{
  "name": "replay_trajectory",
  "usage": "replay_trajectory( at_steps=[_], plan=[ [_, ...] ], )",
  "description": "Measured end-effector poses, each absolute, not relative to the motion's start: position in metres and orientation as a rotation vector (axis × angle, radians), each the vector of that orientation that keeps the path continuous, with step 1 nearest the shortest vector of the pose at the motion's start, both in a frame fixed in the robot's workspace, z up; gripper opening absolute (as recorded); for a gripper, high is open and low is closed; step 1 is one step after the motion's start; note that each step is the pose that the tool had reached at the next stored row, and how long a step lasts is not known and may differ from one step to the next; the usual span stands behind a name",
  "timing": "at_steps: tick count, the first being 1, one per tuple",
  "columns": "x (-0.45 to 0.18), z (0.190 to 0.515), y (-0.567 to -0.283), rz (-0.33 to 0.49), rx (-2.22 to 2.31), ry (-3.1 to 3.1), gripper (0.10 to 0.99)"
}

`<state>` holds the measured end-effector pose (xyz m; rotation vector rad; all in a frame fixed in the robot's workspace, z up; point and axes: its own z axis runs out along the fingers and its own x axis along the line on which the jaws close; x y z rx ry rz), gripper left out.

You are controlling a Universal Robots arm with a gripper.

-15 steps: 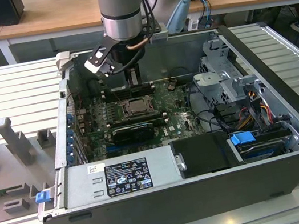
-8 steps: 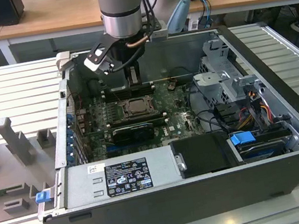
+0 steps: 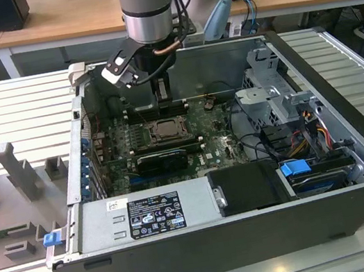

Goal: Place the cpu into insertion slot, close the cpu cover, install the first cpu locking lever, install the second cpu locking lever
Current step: 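Install the first cpu locking lever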

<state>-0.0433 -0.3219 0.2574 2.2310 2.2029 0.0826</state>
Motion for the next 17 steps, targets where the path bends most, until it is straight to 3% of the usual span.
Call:
replay_trajectory(
  at_steps=[17],
  plan=[
    [-0.043, 0.27, -0.322, 0.083, 2.231, 2.203, 0.106]
  ],
)
